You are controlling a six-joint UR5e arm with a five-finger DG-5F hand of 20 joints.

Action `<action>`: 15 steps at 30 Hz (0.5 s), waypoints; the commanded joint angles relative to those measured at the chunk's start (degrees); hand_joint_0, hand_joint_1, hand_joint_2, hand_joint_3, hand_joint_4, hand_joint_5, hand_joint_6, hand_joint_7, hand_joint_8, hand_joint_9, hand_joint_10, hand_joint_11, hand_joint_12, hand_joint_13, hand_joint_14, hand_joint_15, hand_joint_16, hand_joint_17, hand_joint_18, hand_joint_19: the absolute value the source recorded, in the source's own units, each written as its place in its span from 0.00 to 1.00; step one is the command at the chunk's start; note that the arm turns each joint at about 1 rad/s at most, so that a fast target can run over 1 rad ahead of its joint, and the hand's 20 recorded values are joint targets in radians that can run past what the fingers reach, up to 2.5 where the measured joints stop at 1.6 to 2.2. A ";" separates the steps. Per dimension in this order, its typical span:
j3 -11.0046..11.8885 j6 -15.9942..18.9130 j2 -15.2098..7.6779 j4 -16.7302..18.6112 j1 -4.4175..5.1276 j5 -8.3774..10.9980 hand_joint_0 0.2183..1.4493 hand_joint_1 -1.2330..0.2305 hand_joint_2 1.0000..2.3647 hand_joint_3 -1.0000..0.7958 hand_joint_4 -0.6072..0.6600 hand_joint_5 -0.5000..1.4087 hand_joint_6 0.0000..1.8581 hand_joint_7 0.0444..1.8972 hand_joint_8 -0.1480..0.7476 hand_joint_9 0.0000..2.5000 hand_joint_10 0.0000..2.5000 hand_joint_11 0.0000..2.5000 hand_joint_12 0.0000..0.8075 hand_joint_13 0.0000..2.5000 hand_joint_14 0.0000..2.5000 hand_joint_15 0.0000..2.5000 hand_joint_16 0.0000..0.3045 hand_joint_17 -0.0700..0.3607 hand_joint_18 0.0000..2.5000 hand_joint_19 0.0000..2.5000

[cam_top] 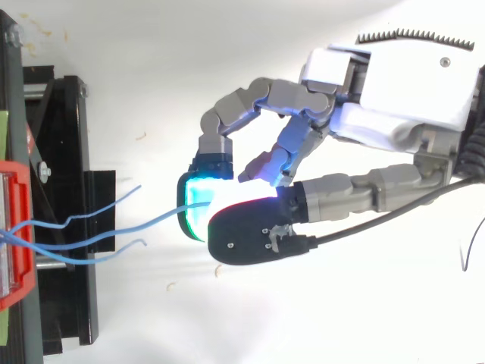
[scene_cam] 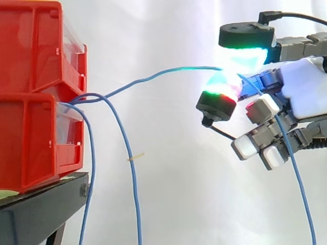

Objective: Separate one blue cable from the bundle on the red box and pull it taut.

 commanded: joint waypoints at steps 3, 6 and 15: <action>0.00 -0.02 0.00 0.00 0.00 0.05 0.21 0.35 0.26 0.53 0.37 0.22 0.48 0.53 0.57 0.50 0.00 0.26 0.55 0.38 0.00 0.18 0.20 0.48 0.38 0.13; 0.00 -0.02 0.00 0.00 0.00 -0.04 0.21 0.35 0.26 0.53 0.37 0.22 0.48 0.54 0.57 0.50 0.01 0.26 0.56 0.38 0.00 0.18 0.20 0.48 0.38 0.13; 0.00 -0.02 0.00 0.00 0.00 -0.04 0.20 0.35 0.27 0.53 0.37 0.22 0.48 0.53 0.57 0.50 0.00 0.26 0.56 0.38 0.00 0.18 0.20 0.48 0.38 0.13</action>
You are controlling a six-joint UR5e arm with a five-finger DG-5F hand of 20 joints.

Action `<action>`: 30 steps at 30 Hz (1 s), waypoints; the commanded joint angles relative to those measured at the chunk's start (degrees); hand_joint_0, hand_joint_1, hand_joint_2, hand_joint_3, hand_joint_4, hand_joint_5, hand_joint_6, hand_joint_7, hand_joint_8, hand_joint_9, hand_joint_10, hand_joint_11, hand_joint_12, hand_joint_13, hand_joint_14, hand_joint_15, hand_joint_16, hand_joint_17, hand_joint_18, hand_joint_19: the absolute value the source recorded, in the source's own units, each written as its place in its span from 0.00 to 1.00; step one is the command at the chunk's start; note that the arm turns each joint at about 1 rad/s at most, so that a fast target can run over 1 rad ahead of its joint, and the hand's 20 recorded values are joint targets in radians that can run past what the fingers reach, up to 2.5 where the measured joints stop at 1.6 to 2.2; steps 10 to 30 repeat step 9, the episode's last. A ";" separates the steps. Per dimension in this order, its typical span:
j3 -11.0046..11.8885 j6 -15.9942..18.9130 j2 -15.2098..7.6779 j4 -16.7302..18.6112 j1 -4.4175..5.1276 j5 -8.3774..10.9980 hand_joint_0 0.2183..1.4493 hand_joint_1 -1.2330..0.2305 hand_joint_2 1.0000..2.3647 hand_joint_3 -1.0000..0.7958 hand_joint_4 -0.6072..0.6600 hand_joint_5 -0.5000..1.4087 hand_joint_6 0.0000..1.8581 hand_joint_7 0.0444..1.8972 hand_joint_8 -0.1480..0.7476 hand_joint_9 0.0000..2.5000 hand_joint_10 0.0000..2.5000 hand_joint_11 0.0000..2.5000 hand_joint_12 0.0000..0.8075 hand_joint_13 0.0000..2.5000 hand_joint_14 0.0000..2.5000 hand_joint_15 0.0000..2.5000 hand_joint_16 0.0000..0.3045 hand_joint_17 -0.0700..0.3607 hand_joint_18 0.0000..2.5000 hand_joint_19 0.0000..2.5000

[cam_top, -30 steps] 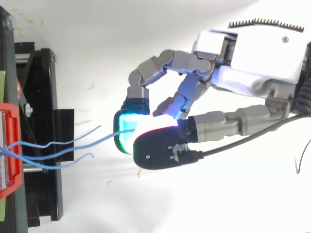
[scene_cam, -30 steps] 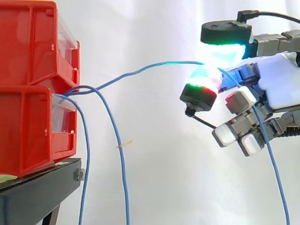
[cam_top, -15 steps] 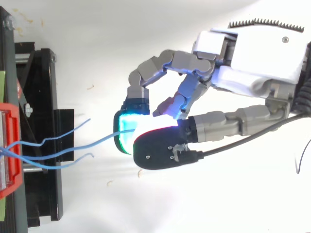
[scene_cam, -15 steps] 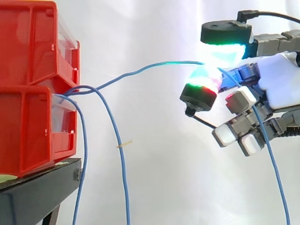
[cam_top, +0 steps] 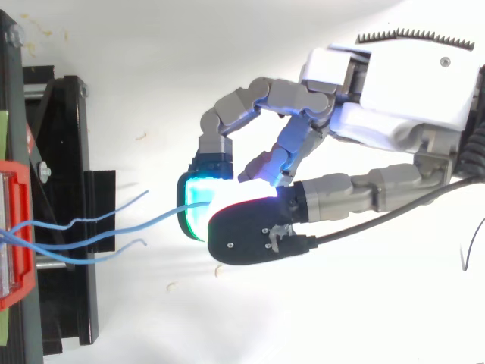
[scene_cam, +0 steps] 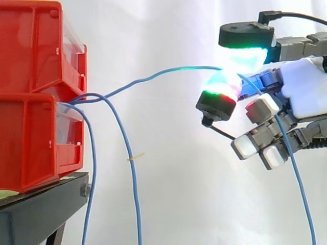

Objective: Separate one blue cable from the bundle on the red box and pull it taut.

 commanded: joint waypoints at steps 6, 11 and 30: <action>-0.02 -0.01 0.00 0.00 0.01 -0.04 0.20 0.35 0.27 0.53 0.37 0.22 0.48 0.53 0.57 0.50 0.01 0.26 0.56 0.38 0.00 0.18 0.20 0.48 0.38 0.13; -0.02 -0.01 0.00 0.00 0.01 -0.04 0.20 0.35 0.27 0.53 0.37 0.22 0.48 0.53 0.57 0.50 0.00 0.26 0.56 0.38 0.00 0.18 0.20 0.48 0.39 0.13; -0.02 -0.01 0.00 0.00 0.01 -0.04 0.20 0.35 0.27 0.53 0.37 0.22 0.48 0.53 0.57 0.50 0.00 0.26 0.56 0.38 0.00 0.18 0.20 0.48 0.39 0.13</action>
